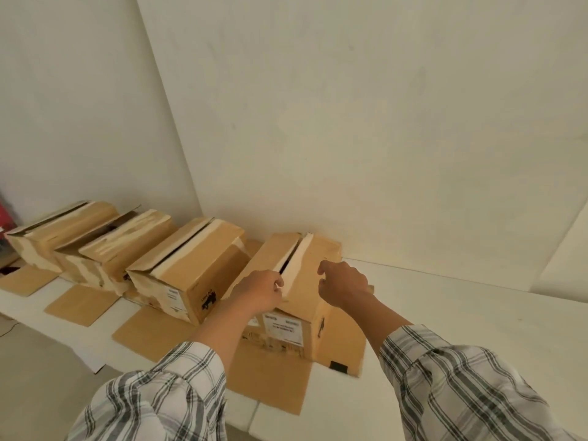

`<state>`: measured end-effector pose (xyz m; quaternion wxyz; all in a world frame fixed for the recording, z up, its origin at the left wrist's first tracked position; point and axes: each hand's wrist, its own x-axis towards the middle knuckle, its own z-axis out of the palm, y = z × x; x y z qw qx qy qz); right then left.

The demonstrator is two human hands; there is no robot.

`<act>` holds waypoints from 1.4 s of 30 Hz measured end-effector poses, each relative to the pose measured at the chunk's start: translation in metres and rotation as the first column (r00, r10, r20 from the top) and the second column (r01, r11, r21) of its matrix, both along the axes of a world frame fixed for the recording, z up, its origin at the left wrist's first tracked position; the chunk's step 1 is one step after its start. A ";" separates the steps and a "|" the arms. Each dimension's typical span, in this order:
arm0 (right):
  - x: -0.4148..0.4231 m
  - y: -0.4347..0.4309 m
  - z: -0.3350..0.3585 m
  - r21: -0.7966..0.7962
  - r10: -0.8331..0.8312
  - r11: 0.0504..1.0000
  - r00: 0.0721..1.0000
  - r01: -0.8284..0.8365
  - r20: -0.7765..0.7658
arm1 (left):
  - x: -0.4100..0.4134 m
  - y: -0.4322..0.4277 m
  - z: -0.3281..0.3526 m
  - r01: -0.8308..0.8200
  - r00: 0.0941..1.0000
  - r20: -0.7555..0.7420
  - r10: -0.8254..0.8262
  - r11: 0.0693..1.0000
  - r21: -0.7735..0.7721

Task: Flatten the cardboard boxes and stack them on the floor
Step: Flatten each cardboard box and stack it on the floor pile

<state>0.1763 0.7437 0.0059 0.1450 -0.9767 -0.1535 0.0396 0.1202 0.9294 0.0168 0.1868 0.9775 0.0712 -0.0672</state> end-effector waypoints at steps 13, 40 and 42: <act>0.038 0.110 -0.054 0.000 -0.232 0.973 0.973 0.232 -0.017 | 0.093 0.086 -0.054 0.251 0.967 -0.041 -0.250 0.968 0.010; 0.018 0.085 -0.026 -0.490 -0.489 0.680 0.835 0.546 0.252 | 0.105 0.078 -0.047 0.330 0.941 0.053 -0.333 0.942 0.066; 0.016 0.078 -0.041 -0.562 -0.470 0.657 0.856 0.502 0.214 | 0.112 0.094 -0.033 0.315 0.931 0.155 -0.330 0.942 0.114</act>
